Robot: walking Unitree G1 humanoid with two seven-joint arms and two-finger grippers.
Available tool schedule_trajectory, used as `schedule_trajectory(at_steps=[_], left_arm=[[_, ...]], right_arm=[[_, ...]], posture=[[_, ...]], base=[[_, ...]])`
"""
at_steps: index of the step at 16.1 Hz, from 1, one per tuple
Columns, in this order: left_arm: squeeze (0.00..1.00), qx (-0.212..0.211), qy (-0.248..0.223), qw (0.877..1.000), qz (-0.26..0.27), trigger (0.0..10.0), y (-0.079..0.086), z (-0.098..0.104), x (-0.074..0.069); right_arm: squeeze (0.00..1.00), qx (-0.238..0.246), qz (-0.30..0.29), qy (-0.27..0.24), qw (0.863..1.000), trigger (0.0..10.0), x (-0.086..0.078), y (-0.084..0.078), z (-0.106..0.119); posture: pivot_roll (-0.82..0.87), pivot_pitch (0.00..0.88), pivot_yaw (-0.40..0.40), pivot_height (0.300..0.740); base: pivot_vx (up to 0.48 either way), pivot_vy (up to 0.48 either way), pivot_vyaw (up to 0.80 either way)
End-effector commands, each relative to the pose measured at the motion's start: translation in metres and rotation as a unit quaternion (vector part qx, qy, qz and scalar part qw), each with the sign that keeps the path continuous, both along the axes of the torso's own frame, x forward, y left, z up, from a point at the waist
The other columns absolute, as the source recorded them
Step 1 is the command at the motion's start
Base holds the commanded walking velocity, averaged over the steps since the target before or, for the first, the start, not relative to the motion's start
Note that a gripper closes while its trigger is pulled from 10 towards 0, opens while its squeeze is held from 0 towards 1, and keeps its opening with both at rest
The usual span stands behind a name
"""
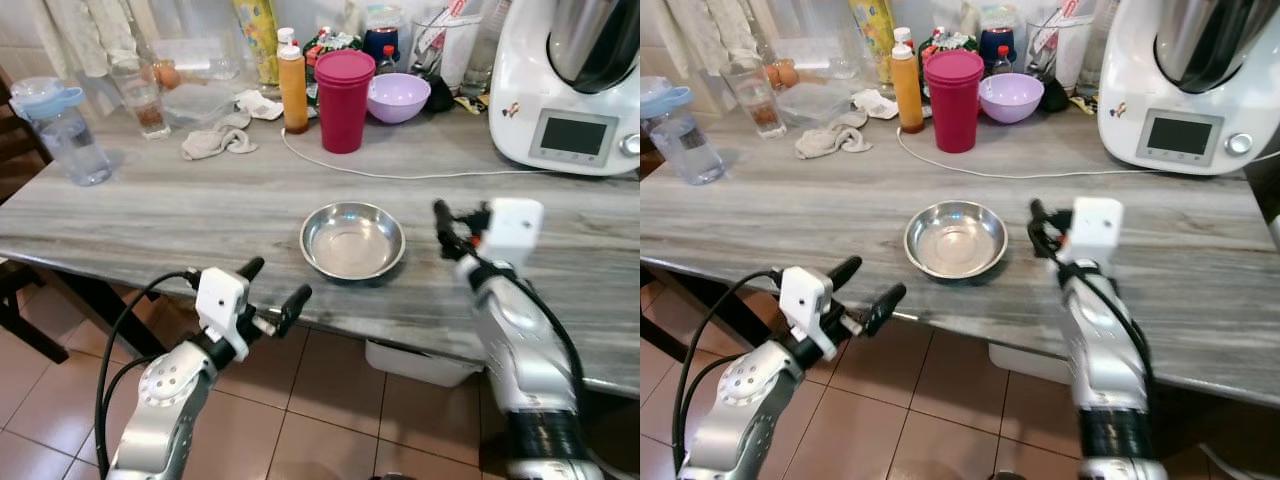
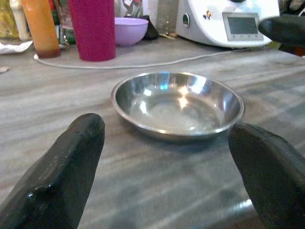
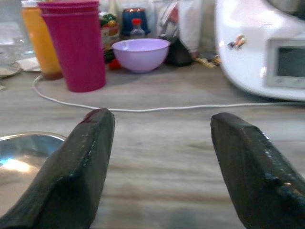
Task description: Setting the table
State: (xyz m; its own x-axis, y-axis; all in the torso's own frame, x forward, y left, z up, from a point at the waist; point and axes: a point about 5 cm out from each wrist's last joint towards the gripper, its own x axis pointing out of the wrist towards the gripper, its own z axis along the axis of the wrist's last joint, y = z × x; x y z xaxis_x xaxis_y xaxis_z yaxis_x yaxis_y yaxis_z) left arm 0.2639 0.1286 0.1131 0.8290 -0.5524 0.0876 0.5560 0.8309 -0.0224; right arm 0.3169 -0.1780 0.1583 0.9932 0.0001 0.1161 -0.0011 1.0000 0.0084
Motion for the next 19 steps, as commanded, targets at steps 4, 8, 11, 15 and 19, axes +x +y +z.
schedule_trajectory(at_steps=[4, 8, 11, 15, 19], left_arm=[[0.0, -0.008, -0.025, 0.999, 0.038, 10.0, 0.0, 0.016, 0.007], [0.0, 0.025, -0.015, 0.993, 0.113, 10.0, 0.01, 0.012, 0.021], [0.0, 0.037, -0.01, 0.987, 0.159, 10.0, 0.015, 0.01, 0.027], [0.0, 0.063, -0.021, 0.98, 0.189, 10.0, 0.014, 0.01, 0.031], [0.0, 0.065, -0.013, 0.977, 0.201, 10.0, 0.013, 0.007, 0.033]], right_arm=[[1.0, -0.023, -0.031, -0.02, 0.999, 10.0, -0.024, -0.006, 0.003], [0.36, -0.02, -0.047, -0.016, 0.999, 10.0, -0.032, -0.007, 0.003], [0.0, -0.012, -0.045, -0.004, 0.999, 10.0, -0.031, -0.004, 0.0], [0.0, -0.015, -0.034, 0.004, 0.999, 10.0, -0.027, 0.0, -0.001], [0.0, -0.011, -0.031, 0.003, 0.999, 10.0, -0.025, 0.0, 0.001]], posture=[[-0.21, 0.103, 0.066, 0.74], [-0.21, 0.101, 0.069, 0.74], [-0.21, 0.095, 0.067, 0.74], [-0.21, 0.086, 0.053, 0.74], [-0.21, 0.084, 0.046, 0.74]], base=[[0.0, 0.0, 0.0], [0.0, 0.0, 0.0], [0.0, 0.0, -0.47], [0.0, 0.0, -0.68], [-0.068, 0.0, -0.16]])
